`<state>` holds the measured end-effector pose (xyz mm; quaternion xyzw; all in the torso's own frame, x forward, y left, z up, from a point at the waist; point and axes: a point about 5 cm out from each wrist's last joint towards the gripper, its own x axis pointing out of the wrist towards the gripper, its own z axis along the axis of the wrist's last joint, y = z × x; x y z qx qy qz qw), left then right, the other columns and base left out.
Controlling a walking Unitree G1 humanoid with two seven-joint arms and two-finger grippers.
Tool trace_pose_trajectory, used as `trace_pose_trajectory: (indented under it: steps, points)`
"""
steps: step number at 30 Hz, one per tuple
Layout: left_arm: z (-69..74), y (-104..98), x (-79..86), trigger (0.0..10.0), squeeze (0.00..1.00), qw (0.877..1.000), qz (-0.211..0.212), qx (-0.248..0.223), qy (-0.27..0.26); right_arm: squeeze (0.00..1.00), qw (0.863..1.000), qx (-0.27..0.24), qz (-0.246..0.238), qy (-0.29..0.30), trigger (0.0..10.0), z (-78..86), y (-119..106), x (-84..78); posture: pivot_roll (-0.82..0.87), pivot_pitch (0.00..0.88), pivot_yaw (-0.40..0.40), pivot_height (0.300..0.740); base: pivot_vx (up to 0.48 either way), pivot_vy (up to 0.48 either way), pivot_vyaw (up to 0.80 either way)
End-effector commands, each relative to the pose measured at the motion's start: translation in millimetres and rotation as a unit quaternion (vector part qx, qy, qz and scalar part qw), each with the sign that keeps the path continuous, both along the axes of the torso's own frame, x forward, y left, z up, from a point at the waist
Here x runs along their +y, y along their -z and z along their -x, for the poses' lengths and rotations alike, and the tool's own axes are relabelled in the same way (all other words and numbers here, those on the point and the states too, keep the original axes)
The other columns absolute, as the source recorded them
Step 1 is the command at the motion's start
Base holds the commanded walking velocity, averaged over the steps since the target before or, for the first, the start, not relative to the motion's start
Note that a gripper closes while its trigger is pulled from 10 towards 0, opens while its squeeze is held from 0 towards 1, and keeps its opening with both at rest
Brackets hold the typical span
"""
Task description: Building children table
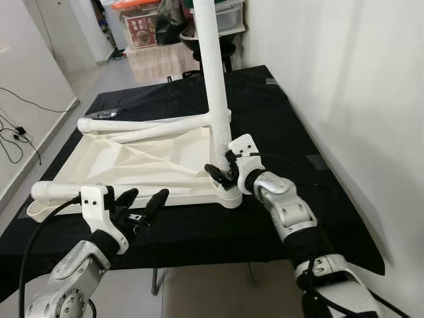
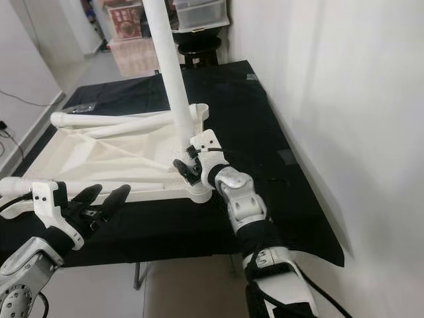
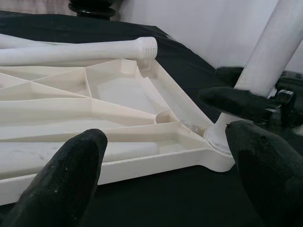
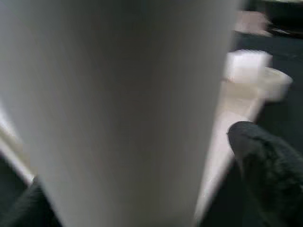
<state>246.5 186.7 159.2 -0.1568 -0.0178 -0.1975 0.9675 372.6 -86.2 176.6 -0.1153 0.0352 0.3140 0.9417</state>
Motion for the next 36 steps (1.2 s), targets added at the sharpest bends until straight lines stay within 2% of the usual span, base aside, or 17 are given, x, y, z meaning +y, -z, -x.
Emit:
trace_pose_trajectory:
  steps: [1,2,4,5,7,9,12,13,14,15,25,32,33,34,35,36]
  points:
    - [0.1,1.6,3.5,10.0,0.0,1.0,-0.006,0.004,-0.009,0.0,0.996,-0.012,-0.011,-0.09,10.0,1.8,-11.8,9.9,-0.03,0.053,0.121,0.74,0.0,0.0,0.0]
    - [0.1,1.6,3.5,10.0,0.0,1.0,-0.006,0.004,-0.009,0.0,0.996,-0.012,-0.011,-0.09,10.0,1.8,-11.8,9.9,-0.03,0.053,0.121,0.74,0.0,0.0,0.0]
    - [0.3,1.5,3.2,10.0,0.0,1.0,-0.006,0.003,-0.009,0.0,0.982,-0.012,0.017,-0.188,10.0,2.5,-14.4,8.5,-0.02,0.053,0.122,0.74,0.0,0.0,0.0]
    - [0.3,1.5,3.2,10.0,0.0,1.0,-0.006,0.003,-0.009,0.0,0.977,-0.012,0.03,-0.211,10.0,2.1,-13.8,7.5,-0.02,0.053,0.122,0.74,0.0,0.0,0.0]
    - [0.4,1.3,3.2,10.0,0.0,1.0,-0.006,0.003,-0.009,0.0,0.975,-0.012,0.036,-0.219,10.0,1.5,-13.5,7.1,-0.02,0.055,0.12,0.74,0.0,0.0,0.0]
    - [0.4,1.2,2.9,10.0,0.0,1.0,-0.006,0.003,-0.008,0.0,0.973,0.026,0.046,-0.225,10.0,-1.9,-2.9,2.8,-0.02,0.053,0.121,0.74,0.0,0.0,0.0]
    - [0.7,0.9,2.6,10.0,0.0,1.0,-0.006,0.003,-0.008,0.0,0.974,0.048,0.038,-0.219,10.0,-4.4,1.6,0.7,-0.01,0.056,0.118,0.74,0.0,0.0,0.0]
    - [1.0,0.8,2.7,10.0,0.0,1.0,-0.007,0.003,-0.009,0.0,0.974,0.05,0.028,-0.221,5.8,-5.1,-0.3,1.4,-0.01,0.057,0.115,0.74,0.0,0.0,0.0]
    - [1.1,0.7,2.6,10.0,0.0,1.0,-0.007,0.003,-0.009,0.0,0.973,0.05,0.02,-0.225,5.8,-5.4,-1.9,1.9,-0.01,0.059,0.115,0.74,0.0,0.0,0.0]
    - [1.2,0.6,2.6,10.0,0.0,1.0,-0.007,0.003,-0.009,0.0,0.972,0.049,0.016,-0.23,0.0,-5.6,-3.6,1.7,-0.01,0.06,0.115,0.74,0.0,0.0,0.0]
    - [0.8,0.0,2.4,10.0,0.0,1.0,-0.007,0.002,-0.009,0.0,0.967,0.047,0.012,-0.252,0.0,-6.6,-5.7,-7.9,-0.01,0.066,0.115,0.74,0.0,0.0,0.0]
    - [0.8,0.3,3.5,10.0,0.0,1.0,-0.007,0.002,-0.01,0.0,0.976,0.037,0.021,-0.215,0.0,-6.6,-1.6,-18.8,-0.02,0.067,0.113,0.74,0.0,0.0,0.0]
    - [1.1,0.2,5.0,10.0,0.0,1.0,-0.008,0.003,-0.01,0.0,0.985,0.047,0.032,-0.163,0.0,-3.8,8.3,-19.6,-0.03,0.072,0.116,0.74,0.0,0.0,0.0]
    - [0.8,-0.4,9.2,10.0,0.0,1.0,-0.009,0.003,-0.011,0.0,0.989,0.028,-0.022,0.143,0.0,0.8,18.8,-18.9,-0.05,0.083,0.138,0.74,0.0,0.0,0.0]
    - [0.8,-0.4,9.2,10.0,0.0,1.0,-0.009,0.003,-0.011,0.0,0.989,0.028,-0.022,0.143,0.0,0.8,18.8,-18.9,-0.05,0.083,0.138,0.74,0.0,0.0,0.0]
    - [0.5,-0.7,9.4,10.0,0.0,1.0,-0.009,0.004,-0.01,0.0,0.99,0.024,-0.016,0.142,0.0,20.6,25.0,-4.9,-0.04,0.082,0.144,0.74,0.0,0.0,0.0]
